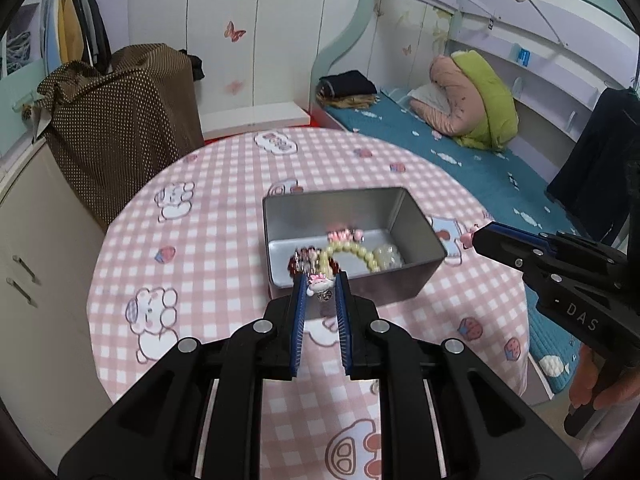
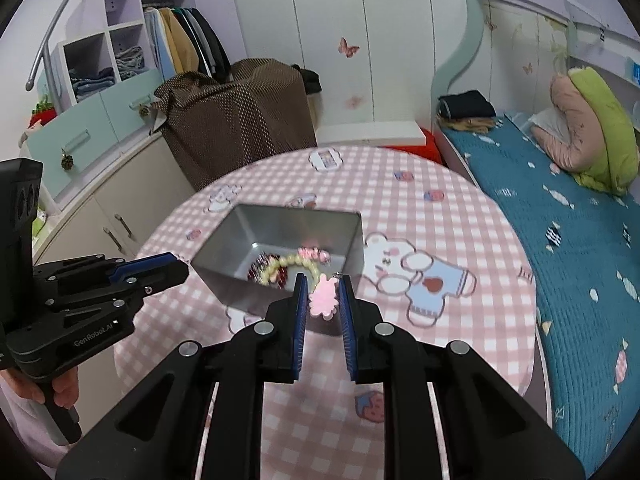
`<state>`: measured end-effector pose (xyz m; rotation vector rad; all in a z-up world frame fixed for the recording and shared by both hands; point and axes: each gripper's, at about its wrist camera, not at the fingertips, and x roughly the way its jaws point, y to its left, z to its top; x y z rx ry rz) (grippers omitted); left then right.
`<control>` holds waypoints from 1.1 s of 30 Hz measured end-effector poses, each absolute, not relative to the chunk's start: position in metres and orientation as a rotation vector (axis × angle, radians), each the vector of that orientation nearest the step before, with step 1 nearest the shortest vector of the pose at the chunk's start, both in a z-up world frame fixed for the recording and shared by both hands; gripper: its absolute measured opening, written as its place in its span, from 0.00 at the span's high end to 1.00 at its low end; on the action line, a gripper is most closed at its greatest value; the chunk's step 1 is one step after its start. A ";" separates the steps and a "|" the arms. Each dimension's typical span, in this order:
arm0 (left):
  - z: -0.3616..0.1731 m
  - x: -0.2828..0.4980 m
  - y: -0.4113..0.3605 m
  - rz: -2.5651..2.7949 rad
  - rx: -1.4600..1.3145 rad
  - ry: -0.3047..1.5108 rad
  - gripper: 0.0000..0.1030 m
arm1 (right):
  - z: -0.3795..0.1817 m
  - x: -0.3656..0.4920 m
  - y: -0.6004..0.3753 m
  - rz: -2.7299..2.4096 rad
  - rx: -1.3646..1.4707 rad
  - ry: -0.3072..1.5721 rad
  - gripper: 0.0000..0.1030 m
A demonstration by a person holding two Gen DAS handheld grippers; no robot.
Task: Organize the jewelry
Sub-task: 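Lower both pink earrings into the tin and open both grippers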
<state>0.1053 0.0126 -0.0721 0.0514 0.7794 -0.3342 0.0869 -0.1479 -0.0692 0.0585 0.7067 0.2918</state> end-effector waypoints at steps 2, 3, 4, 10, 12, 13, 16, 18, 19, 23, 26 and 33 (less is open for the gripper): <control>-0.067 0.109 0.013 -0.334 0.049 0.768 0.86 | -0.065 0.090 -0.146 0.297 0.052 0.694 0.85; -0.063 0.111 0.012 -0.335 0.046 0.760 0.86 | -0.063 0.091 -0.145 0.300 0.050 0.690 0.85; -0.061 0.112 0.012 -0.338 0.044 0.754 0.86 | -0.061 0.093 -0.144 0.301 0.048 0.686 0.85; -0.053 0.126 0.008 -0.344 0.037 0.739 0.86 | -0.056 0.105 -0.136 0.315 0.035 0.672 0.85; -0.053 0.131 0.007 -0.345 0.033 0.741 0.86 | -0.057 0.109 -0.133 0.321 0.031 0.674 0.85; -0.054 0.134 0.006 -0.345 0.032 0.744 0.86 | -0.058 0.112 -0.132 0.324 0.028 0.677 0.85; -0.057 0.143 0.005 -0.345 0.022 0.758 0.86 | -0.062 0.120 -0.128 0.330 0.026 0.690 0.85; -0.061 0.148 0.006 -0.344 0.016 0.770 0.86 | -0.065 0.125 -0.126 0.333 0.027 0.700 0.85; -0.064 0.152 0.006 -0.343 0.012 0.780 0.86 | -0.068 0.129 -0.125 0.337 0.027 0.708 0.85; -0.075 0.163 0.005 -0.345 0.008 0.810 0.86 | -0.075 0.138 -0.123 0.345 0.029 0.732 0.85; -0.081 0.170 0.003 -0.342 0.005 0.828 0.86 | -0.081 0.145 -0.122 0.348 0.032 0.752 0.85; -0.092 0.182 0.003 -0.335 0.002 0.854 0.85 | -0.091 0.154 -0.120 0.360 0.037 0.784 0.84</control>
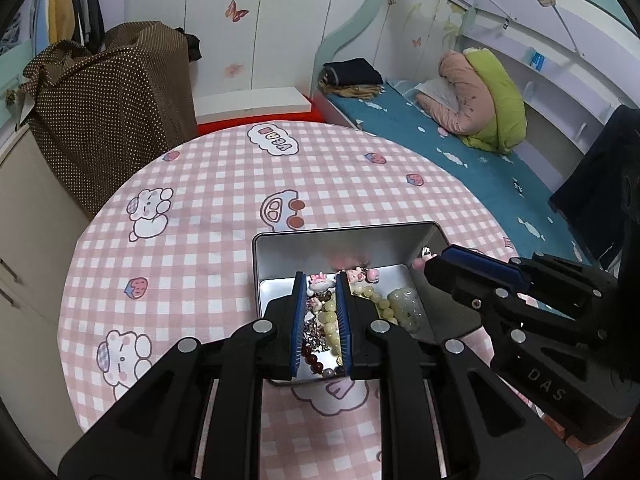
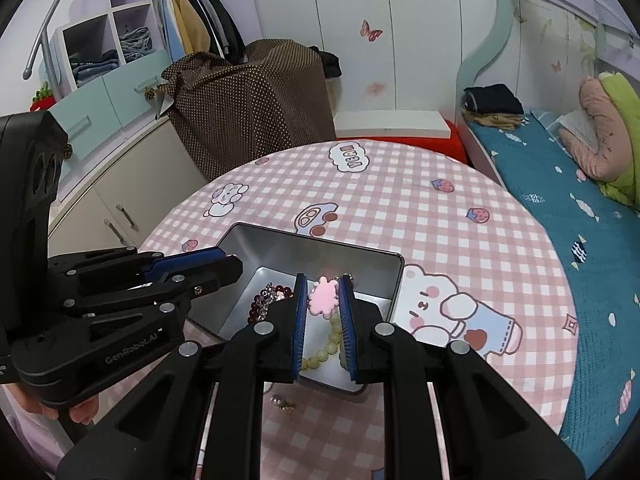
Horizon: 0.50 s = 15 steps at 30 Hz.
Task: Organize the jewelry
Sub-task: 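Lower both pink earrings into the tin and open both grippers, then withdraw both tools from the tin toward the pearl stud earrings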
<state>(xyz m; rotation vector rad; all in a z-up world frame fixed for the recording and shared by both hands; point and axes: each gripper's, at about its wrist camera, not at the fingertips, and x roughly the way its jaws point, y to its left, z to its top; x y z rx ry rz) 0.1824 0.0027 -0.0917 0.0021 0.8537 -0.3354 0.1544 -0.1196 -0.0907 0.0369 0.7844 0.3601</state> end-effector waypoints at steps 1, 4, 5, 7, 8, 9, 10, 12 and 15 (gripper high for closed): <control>-0.093 0.185 0.003 -0.327 -0.001 0.856 0.85 | -0.090 0.154 -0.120 0.358 0.043 0.782 0.84; -0.092 0.189 0.006 -0.310 -0.007 0.861 0.79 | -0.085 0.154 -0.127 0.347 0.083 0.764 0.56; -0.091 0.191 0.008 -0.307 -0.010 0.861 0.73 | -0.082 0.153 -0.129 0.329 0.086 0.747 0.39; -0.088 0.190 0.011 -0.299 -0.013 0.845 0.45 | -0.078 0.153 -0.135 0.296 0.088 0.728 0.34; -0.087 0.189 0.012 -0.292 -0.006 0.835 0.44 | -0.077 0.155 -0.138 0.284 0.096 0.731 0.33; -0.086 0.189 0.013 -0.289 -0.003 0.834 0.44 | -0.077 0.156 -0.140 0.277 0.101 0.734 0.32; -0.086 0.189 0.014 -0.290 -0.005 0.838 0.42 | -0.079 0.157 -0.143 0.263 0.106 0.740 0.31; -0.088 0.189 0.014 -0.286 -0.005 0.841 0.41 | -0.082 0.159 -0.146 0.249 0.117 0.753 0.31; -0.090 0.189 0.014 -0.283 -0.006 0.851 0.41 | -0.084 0.159 -0.149 0.246 0.125 0.765 0.31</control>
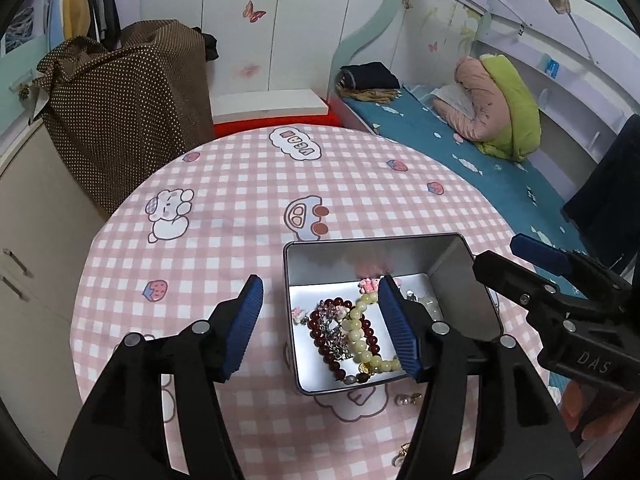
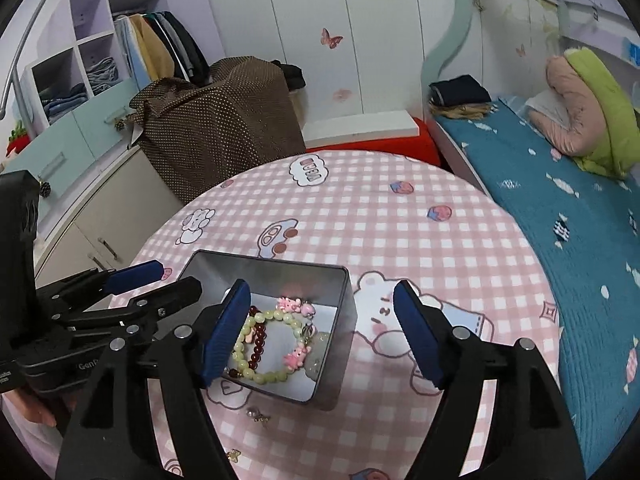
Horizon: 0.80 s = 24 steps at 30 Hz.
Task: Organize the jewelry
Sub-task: 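Withdraw both tools from the tin toward the pearl stud earrings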
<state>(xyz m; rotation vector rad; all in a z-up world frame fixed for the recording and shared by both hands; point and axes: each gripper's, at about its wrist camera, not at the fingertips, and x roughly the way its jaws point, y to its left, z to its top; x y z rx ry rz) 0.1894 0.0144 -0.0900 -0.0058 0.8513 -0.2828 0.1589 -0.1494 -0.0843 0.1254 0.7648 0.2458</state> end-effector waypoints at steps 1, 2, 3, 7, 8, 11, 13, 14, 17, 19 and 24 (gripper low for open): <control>-0.090 0.189 0.014 -0.283 -0.004 0.852 0.41 | -0.084 0.158 -0.149 0.241 0.119 0.765 0.31; -0.090 0.189 0.014 -0.283 -0.002 0.852 0.41 | -0.083 0.157 -0.148 0.242 0.114 0.762 0.31; -0.090 0.188 0.013 -0.284 -0.002 0.851 0.41 | -0.082 0.156 -0.147 0.246 0.110 0.758 0.29; -0.089 0.187 0.013 -0.283 0.002 0.850 0.39 | -0.079 0.153 -0.144 0.252 0.100 0.750 0.26; -0.088 0.186 0.013 -0.283 0.003 0.850 0.39 | -0.079 0.152 -0.144 0.255 0.099 0.748 0.26; -0.087 0.183 0.013 -0.279 0.004 0.848 0.39 | -0.078 0.149 -0.145 0.248 0.097 0.745 0.26; -0.086 0.181 0.013 -0.277 0.005 0.846 0.37 | -0.077 0.147 -0.146 0.243 0.098 0.742 0.26; -0.085 0.179 0.013 -0.276 0.007 0.844 0.37 | -0.076 0.146 -0.146 0.241 0.097 0.741 0.25; -0.083 0.174 0.013 -0.274 0.010 0.839 0.35 | -0.075 0.140 -0.147 0.229 0.098 0.736 0.20; -0.081 0.169 0.013 -0.275 0.012 0.834 0.32 | -0.074 0.136 -0.149 0.223 0.098 0.733 0.18; -0.079 0.156 0.013 -0.271 0.015 0.826 0.23 | -0.072 0.123 -0.153 0.201 0.087 0.730 0.16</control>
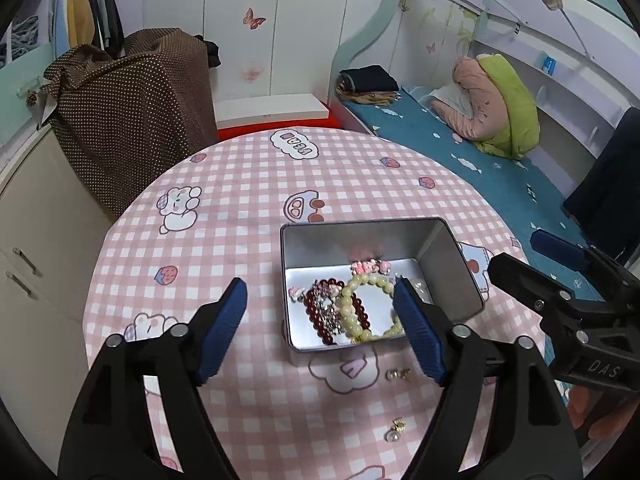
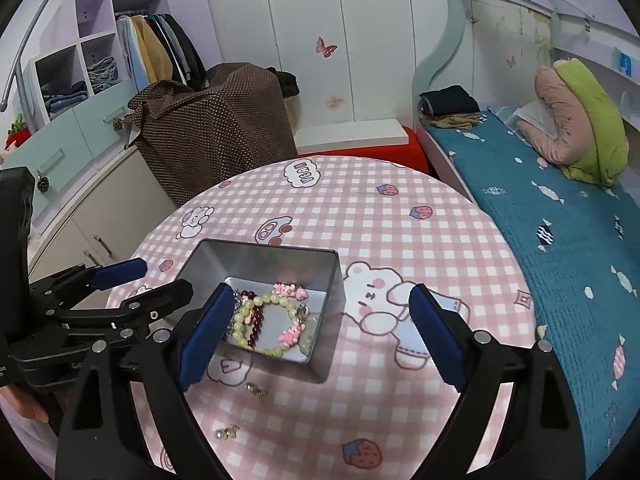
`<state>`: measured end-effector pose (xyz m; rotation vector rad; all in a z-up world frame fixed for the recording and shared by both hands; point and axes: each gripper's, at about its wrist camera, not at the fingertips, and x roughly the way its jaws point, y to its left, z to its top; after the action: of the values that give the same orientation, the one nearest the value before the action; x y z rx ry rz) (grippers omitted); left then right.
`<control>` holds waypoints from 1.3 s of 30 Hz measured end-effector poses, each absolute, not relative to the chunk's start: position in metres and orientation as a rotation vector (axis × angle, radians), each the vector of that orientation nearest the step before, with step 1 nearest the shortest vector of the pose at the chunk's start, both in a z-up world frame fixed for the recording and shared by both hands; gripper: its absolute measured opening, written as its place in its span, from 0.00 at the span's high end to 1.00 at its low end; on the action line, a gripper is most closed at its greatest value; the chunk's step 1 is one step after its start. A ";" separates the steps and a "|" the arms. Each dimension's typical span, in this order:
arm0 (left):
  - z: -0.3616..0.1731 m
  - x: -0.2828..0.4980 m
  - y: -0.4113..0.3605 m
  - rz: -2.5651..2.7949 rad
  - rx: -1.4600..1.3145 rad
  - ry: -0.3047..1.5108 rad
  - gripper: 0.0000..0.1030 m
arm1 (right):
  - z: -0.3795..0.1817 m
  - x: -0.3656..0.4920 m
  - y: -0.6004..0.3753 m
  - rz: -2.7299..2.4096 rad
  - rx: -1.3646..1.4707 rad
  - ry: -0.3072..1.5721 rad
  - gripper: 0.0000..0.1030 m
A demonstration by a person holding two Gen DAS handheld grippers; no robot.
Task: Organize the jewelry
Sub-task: 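Withdraw both tools from the tin toward the pearl stud earrings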
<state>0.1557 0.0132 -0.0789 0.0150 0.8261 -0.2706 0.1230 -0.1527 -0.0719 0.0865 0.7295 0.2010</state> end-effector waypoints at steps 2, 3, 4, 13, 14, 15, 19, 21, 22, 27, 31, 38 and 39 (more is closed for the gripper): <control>-0.078 0.151 0.014 -0.267 0.016 0.823 0.21 | -0.072 0.115 -0.153 0.184 0.070 0.732 0.15; -0.078 0.146 0.014 -0.265 0.018 0.822 0.20 | -0.072 0.113 -0.153 0.178 0.064 0.734 0.13; -0.078 0.143 0.015 -0.265 0.019 0.821 0.18 | -0.072 0.108 -0.153 0.166 0.054 0.736 0.10; -0.090 0.113 0.022 -0.240 0.034 0.851 0.11 | -0.077 0.081 -0.161 0.108 0.032 0.756 0.07; -0.093 0.110 0.023 -0.241 0.033 0.858 0.11 | -0.079 0.079 -0.162 0.104 0.034 0.763 0.07; -0.096 0.108 0.024 -0.242 0.032 0.866 0.11 | -0.081 0.077 -0.164 0.102 0.036 0.771 0.07; -0.108 0.096 0.024 -0.256 0.043 0.893 0.11 | -0.090 0.069 -0.164 0.091 0.037 0.792 0.07; -0.114 0.091 0.023 -0.264 0.047 0.906 0.11 | -0.095 0.067 -0.164 0.090 0.040 0.809 0.07; -0.117 0.089 0.023 -0.275 0.048 0.914 0.11 | -0.098 0.066 -0.164 0.088 0.040 0.815 0.07; -0.130 0.078 0.018 -0.312 0.056 0.940 0.11 | -0.114 0.061 -0.161 0.085 0.049 0.861 0.07; -0.135 0.070 0.012 -0.341 0.080 0.931 0.11 | -0.127 0.059 -0.163 0.069 0.051 0.895 0.07; -0.140 0.065 -0.009 -0.356 0.160 0.905 0.15 | -0.135 0.058 -0.171 0.047 0.067 0.913 0.07; -0.141 0.065 -0.013 -0.367 0.174 0.904 0.25 | -0.134 0.057 -0.172 0.048 0.068 0.910 0.07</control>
<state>0.0651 -0.0132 -0.1411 0.1739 0.9037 -0.3666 0.0571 -0.1715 -0.1344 0.0676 0.9104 0.0481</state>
